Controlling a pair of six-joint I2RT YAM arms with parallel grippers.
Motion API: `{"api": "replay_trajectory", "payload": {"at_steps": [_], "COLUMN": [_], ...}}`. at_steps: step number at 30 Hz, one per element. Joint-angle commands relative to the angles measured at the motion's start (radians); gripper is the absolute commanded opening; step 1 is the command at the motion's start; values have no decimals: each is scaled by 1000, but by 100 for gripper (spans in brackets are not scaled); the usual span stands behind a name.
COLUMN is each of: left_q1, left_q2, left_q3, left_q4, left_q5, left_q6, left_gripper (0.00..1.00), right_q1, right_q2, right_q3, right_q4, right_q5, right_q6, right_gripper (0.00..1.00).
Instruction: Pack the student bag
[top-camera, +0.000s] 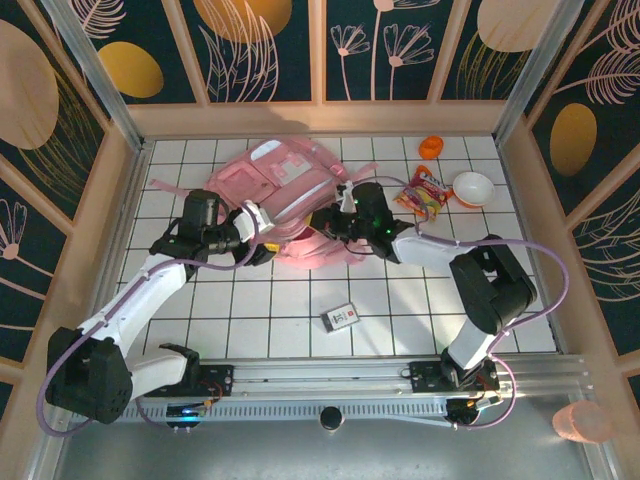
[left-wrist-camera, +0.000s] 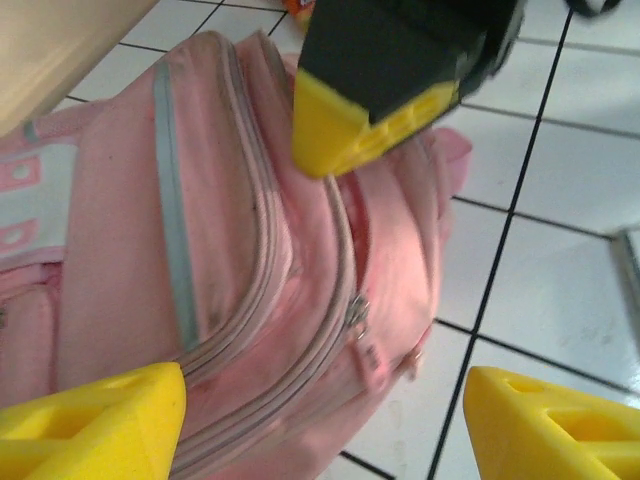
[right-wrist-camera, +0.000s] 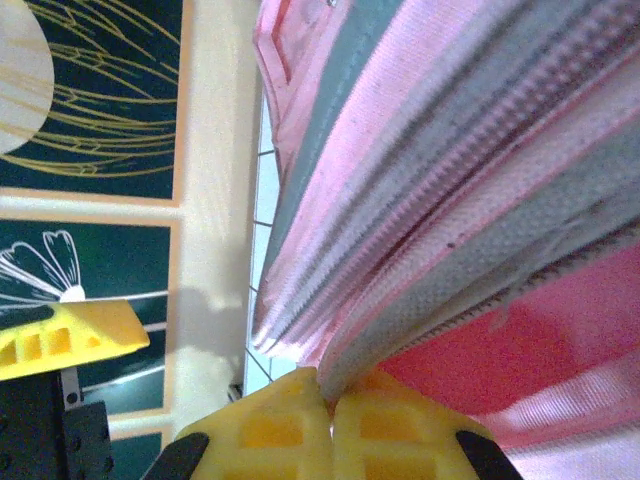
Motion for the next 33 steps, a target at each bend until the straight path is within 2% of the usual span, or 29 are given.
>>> {"api": "replay_trajectory", "payload": {"at_steps": [1, 4, 12, 13, 17, 19, 23, 27, 29, 31, 33], "left_q1": [0, 0, -53, -55, -55, -57, -56, -57, -57, -57, -56], "left_q2": [35, 89, 212, 231, 252, 234, 190, 164, 159, 157, 159], "left_q3": [31, 35, 7, 7, 44, 35, -3, -21, -19, -18, -21], "left_q4": [-39, 2, 200, 222, 207, 213, 265, 302, 310, 298, 263], "left_q5": [-59, -70, -106, -120, -130, -116, -70, -41, -40, -56, -96], "left_q6": [223, 285, 326, 313, 216, 181, 36, -82, -114, -109, -55], "left_gripper": [72, 72, 69, 63, 19, 0, 0, 0, 0, 0, 0], "right_q1": [-16, -25, -31, -33, -46, -54, -45, 17, 80, 140, 168], "right_q2": [-47, -35, -15, -16, -44, -73, -147, -235, -260, -268, -268], "right_q3": [69, 98, 145, 149, 161, 164, 175, 170, 162, 149, 119], "right_q4": [-104, -128, -95, -94, -165, -235, -381, -507, -550, -553, -521], "right_q5": [-122, -154, -214, -217, -160, -87, 95, 312, 423, 482, 489], "right_q6": [-184, -213, -192, -191, -231, -258, -300, -303, -283, -253, -213], "right_gripper": [0, 0, 0, 0, 0, 6, 29, 34, 35, 36, 36]}}
